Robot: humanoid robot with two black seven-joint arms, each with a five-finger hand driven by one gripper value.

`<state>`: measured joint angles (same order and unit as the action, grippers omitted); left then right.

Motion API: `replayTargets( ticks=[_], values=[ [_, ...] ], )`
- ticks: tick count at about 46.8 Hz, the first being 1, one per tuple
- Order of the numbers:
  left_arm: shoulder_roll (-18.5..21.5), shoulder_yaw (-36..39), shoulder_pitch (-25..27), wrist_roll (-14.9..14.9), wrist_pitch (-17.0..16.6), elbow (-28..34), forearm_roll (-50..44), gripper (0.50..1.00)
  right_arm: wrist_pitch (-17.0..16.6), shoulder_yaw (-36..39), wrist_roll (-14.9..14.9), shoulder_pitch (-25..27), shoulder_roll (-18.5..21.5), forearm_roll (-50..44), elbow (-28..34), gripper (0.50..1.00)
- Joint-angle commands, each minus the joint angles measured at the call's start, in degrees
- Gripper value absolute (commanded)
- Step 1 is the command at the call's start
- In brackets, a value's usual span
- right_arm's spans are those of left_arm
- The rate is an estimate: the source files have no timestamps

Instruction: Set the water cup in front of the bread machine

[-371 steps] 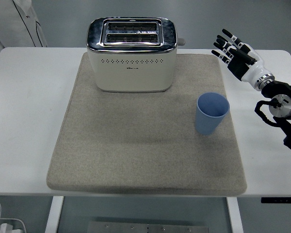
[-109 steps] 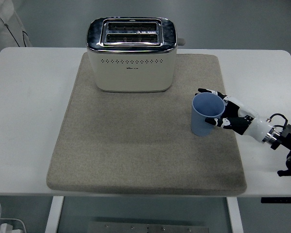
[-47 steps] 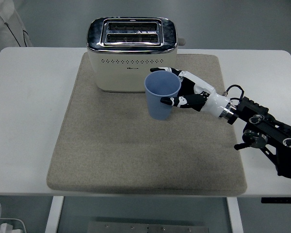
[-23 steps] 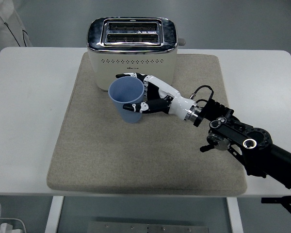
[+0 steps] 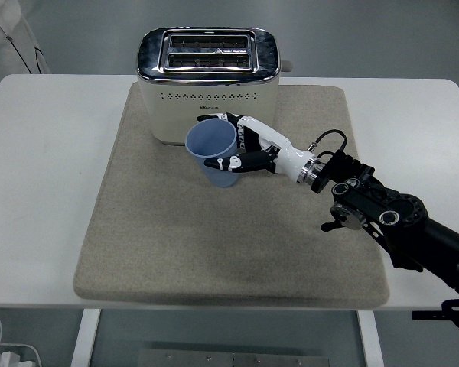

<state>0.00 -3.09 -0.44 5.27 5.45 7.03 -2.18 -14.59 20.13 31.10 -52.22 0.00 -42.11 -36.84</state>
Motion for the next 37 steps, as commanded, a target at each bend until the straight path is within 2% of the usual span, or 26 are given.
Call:
replayTargets(
  ticks=[1,19,37],
  values=[
    [0.00,0.02,0.00,0.00,0.00,0.00,-0.01,1.000,0.00,-0.18,0.01,0.19,0.00,0.01,-0.07,0.746],
    [0.00,0.02,0.00,0.00,0.00,0.00,-0.01,1.000,-0.09,0.35,0.10,1.51,0.00,0.53,-0.86,0.772],
    [0.00,0.02,0.00,0.00,0.00,0.00,-0.01,1.000,0.79,0.79,0.10,3.09,0.00,0.88,-1.74,0.860]
  ],
)
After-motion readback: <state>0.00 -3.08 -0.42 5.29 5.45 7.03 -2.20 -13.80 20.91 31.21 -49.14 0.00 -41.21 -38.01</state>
